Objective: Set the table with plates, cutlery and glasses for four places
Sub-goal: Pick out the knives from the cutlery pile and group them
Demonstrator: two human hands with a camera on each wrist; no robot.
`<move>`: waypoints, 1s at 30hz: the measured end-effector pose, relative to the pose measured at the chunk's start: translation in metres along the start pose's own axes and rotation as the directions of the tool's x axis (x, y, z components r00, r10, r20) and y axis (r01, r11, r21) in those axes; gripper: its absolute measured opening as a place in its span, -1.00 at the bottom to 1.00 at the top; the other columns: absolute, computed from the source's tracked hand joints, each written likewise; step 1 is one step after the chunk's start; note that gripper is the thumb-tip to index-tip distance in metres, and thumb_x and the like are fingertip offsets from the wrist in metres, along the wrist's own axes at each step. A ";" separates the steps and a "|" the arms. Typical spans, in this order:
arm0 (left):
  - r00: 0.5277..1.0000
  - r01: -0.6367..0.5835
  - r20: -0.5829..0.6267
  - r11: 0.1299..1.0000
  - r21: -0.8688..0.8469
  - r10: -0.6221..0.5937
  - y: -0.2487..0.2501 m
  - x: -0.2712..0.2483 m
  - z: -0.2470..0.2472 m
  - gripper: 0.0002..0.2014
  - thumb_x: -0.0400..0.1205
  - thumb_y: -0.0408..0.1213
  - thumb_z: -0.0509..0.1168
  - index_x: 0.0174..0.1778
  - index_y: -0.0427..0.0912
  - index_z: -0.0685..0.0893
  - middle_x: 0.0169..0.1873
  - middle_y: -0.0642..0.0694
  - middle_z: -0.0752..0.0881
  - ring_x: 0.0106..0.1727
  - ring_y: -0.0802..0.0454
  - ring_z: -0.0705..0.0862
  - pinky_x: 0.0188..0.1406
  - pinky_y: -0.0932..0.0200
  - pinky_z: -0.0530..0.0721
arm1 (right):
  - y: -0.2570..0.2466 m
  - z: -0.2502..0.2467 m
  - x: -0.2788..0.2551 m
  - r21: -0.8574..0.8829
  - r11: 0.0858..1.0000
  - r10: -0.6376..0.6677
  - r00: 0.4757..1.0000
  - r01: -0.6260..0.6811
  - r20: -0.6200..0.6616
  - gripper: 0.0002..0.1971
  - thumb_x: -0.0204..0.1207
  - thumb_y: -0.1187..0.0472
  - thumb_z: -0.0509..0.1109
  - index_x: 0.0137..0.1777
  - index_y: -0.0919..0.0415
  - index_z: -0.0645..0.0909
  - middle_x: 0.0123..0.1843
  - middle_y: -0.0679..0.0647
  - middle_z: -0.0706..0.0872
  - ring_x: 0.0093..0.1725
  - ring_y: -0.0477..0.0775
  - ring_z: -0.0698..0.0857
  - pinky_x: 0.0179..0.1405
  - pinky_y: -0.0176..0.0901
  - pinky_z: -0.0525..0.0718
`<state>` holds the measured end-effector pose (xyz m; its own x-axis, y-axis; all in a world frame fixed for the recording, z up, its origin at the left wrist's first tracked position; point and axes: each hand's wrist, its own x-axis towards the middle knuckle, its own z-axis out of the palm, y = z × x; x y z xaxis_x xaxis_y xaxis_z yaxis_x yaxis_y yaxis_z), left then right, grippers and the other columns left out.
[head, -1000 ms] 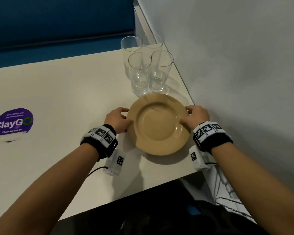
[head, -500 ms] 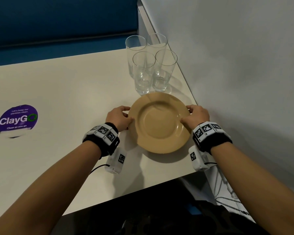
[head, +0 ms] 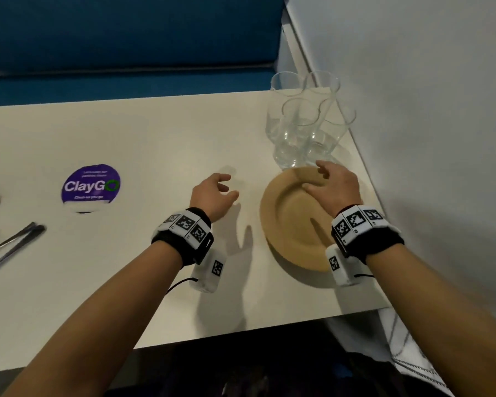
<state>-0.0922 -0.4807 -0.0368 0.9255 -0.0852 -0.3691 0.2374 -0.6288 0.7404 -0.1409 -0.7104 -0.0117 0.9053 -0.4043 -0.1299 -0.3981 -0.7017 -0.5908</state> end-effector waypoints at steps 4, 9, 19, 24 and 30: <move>0.992 0.028 -0.120 1.000 0.012 -0.026 -0.039 -0.004 -0.074 -0.58 0.57 -0.18 0.36 0.36 -0.08 0.54 0.21 -0.07 0.68 0.17 -0.04 0.67 0.12 0.21 0.54 | -0.079 0.053 -0.005 0.090 0.988 -0.141 0.974 0.127 0.179 -0.43 0.42 0.16 0.53 0.44 0.13 0.50 0.26 0.02 0.66 0.20 -0.03 0.61 0.27 -0.17 0.58; 0.971 0.107 -0.221 0.992 0.064 -0.090 -0.124 -0.009 -0.186 -0.56 0.55 -0.23 0.38 0.36 -0.15 0.54 0.24 -0.07 0.68 0.22 -0.03 0.65 0.20 0.21 0.49 | -0.180 0.140 -0.030 0.171 0.949 -0.306 0.899 0.264 0.315 -0.52 0.39 0.21 0.55 0.33 0.18 0.61 0.17 0.10 0.72 0.14 0.04 0.67 0.28 -0.11 0.61; 0.986 0.151 0.014 0.930 0.336 -0.165 -0.275 -0.036 -0.344 -0.72 0.52 -0.20 0.46 0.13 -0.14 0.70 -0.10 -0.02 0.73 -0.07 0.07 0.68 0.06 0.18 0.68 | -0.350 0.312 -0.125 0.045 0.805 -0.494 0.626 0.592 0.604 -0.73 0.49 0.20 0.43 0.17 0.19 0.71 0.10 0.09 0.76 0.09 0.08 0.69 0.09 -0.26 0.52; 0.990 -0.028 0.132 0.844 0.536 -0.051 -0.289 -0.036 -0.332 -0.72 0.46 -0.10 0.48 0.02 -0.13 0.70 -0.02 -0.08 0.72 0.05 -0.05 0.68 0.03 0.11 0.61 | -0.368 0.351 -0.141 -0.140 0.665 -0.452 0.544 0.734 0.707 -0.75 0.55 0.24 0.34 0.20 0.15 0.70 0.15 0.15 0.66 0.24 0.17 0.55 0.16 -0.04 0.55; 0.977 -0.168 0.210 0.720 0.674 0.032 -0.279 -0.037 -0.315 -0.77 0.63 -0.27 0.21 0.09 -0.33 0.64 0.03 -0.27 0.72 0.09 -0.20 0.69 -0.01 0.06 0.58 | -0.368 0.362 -0.148 -0.190 0.549 -0.445 0.477 0.814 0.757 -0.71 0.54 0.32 0.31 0.24 0.22 0.62 0.21 0.17 0.61 0.28 0.20 0.50 0.19 -0.01 0.54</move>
<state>-0.0996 -0.0588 -0.0533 0.8500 -0.2657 -0.4549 -0.1837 -0.9588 0.2167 -0.0749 -0.1798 -0.0635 0.7215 0.5638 -0.4020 0.4900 -0.8259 -0.2790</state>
